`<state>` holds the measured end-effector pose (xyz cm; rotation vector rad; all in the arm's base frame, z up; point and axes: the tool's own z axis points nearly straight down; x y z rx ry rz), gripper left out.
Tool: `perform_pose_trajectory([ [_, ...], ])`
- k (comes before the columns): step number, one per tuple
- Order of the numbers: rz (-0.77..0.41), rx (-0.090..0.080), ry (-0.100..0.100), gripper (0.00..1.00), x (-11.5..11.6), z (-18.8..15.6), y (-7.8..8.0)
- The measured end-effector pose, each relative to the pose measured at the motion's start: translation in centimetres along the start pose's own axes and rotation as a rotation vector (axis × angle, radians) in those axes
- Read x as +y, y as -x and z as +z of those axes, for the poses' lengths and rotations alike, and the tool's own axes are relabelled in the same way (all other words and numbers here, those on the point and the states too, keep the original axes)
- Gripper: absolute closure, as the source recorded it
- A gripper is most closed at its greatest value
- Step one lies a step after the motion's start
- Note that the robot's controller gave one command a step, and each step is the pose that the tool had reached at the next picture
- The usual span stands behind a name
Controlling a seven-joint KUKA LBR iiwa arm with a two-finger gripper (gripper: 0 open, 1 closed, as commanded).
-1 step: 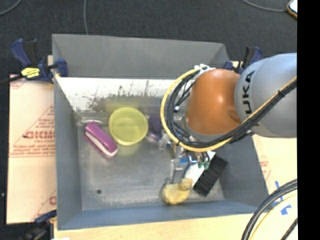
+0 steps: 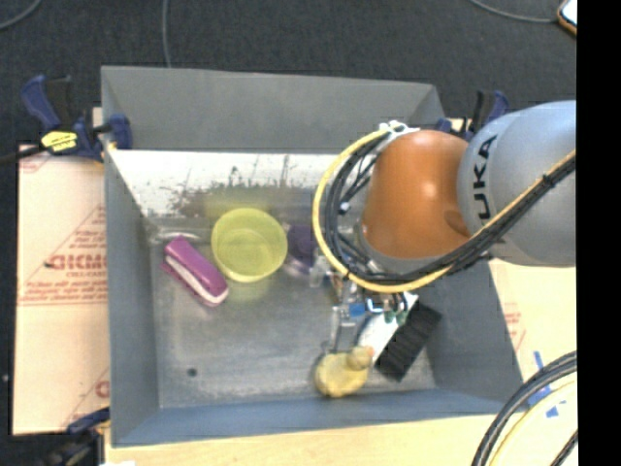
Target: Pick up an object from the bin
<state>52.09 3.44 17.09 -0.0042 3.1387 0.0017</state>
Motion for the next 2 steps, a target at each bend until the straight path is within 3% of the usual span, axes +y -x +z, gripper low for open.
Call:
perform_pose_trajectory([
  [1,-0.586,0.002,0.001,0.0,-3.1,9.3,-2.5],
  [2,-0.514,-0.006,-0.001,0.0,-4.4,4.7,-4.3],
])
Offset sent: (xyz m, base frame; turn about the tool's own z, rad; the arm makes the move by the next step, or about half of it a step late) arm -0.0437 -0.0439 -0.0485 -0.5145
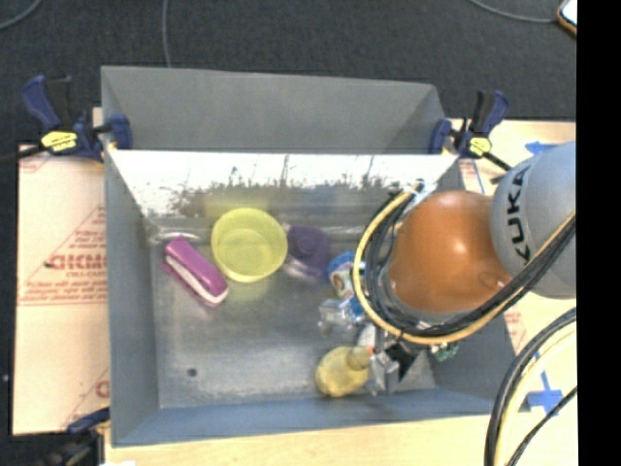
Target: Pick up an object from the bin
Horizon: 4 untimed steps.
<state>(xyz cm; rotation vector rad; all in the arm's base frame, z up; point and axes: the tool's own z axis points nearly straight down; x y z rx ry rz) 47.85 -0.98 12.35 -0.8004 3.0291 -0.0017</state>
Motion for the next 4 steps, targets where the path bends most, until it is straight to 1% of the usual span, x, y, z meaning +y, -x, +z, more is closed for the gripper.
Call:
perform_pose_trajectory([
  [1,-0.11,0.017,0.01,0.0,0.2,5.2,1.4],
  [2,-0.221,-0.003,-0.002,0.0,-1.4,5.3,2.6],
  [3,-0.113,0.014,0.009,1.0,0.1,5.1,1.5],
  [4,-0.112,0.014,0.009,1.0,0.1,5.1,1.5],
])
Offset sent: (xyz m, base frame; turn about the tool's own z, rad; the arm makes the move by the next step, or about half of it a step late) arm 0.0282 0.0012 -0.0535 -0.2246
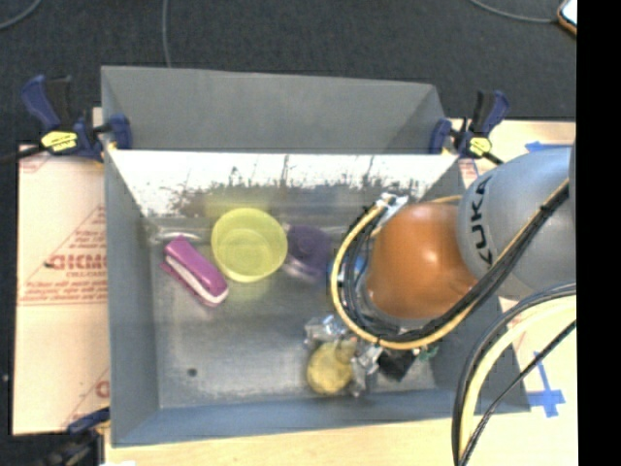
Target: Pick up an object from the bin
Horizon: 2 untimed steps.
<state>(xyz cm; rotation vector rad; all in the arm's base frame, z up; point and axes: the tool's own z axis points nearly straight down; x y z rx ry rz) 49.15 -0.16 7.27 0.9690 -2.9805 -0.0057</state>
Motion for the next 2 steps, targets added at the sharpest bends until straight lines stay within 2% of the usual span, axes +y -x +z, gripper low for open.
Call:
perform_pose_trajectory([
  [2,0.002,0.001,0.001,1.0,0.0,-2.3,-0.1],
])
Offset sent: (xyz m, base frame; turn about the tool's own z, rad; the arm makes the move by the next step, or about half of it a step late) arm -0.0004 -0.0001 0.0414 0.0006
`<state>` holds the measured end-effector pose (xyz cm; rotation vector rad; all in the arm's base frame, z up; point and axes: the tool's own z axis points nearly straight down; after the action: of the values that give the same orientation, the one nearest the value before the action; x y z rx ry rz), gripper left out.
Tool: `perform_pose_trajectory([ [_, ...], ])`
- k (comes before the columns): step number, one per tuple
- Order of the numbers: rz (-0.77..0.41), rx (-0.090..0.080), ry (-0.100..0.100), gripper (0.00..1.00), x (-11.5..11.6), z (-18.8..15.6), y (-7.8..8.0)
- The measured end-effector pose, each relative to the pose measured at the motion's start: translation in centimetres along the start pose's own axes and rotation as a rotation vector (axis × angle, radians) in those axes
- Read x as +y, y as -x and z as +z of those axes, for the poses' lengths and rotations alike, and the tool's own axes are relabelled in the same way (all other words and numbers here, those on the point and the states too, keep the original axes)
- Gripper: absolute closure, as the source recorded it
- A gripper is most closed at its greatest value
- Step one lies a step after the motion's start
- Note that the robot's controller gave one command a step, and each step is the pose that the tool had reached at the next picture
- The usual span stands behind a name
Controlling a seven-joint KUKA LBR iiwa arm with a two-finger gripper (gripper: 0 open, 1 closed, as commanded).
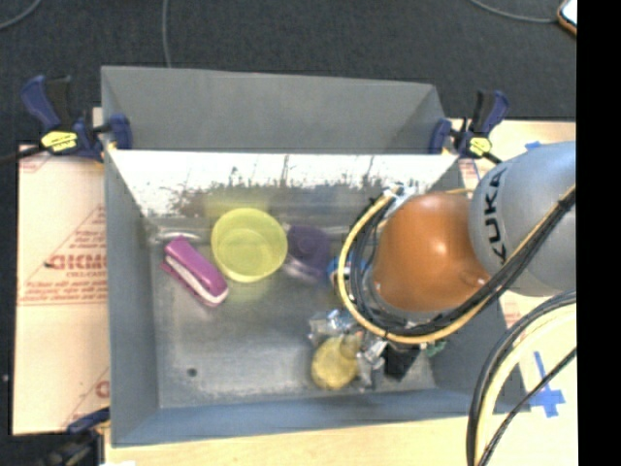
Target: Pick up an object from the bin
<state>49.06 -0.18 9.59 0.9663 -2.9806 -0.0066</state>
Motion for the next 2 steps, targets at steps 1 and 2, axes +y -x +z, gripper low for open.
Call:
perform_pose_trajectory([
  [1,0.001,-0.002,-0.001,1.0,0.0,-1.6,0.0],
  [2,0.003,-0.002,-0.001,1.0,0.0,-3.0,0.0],
])
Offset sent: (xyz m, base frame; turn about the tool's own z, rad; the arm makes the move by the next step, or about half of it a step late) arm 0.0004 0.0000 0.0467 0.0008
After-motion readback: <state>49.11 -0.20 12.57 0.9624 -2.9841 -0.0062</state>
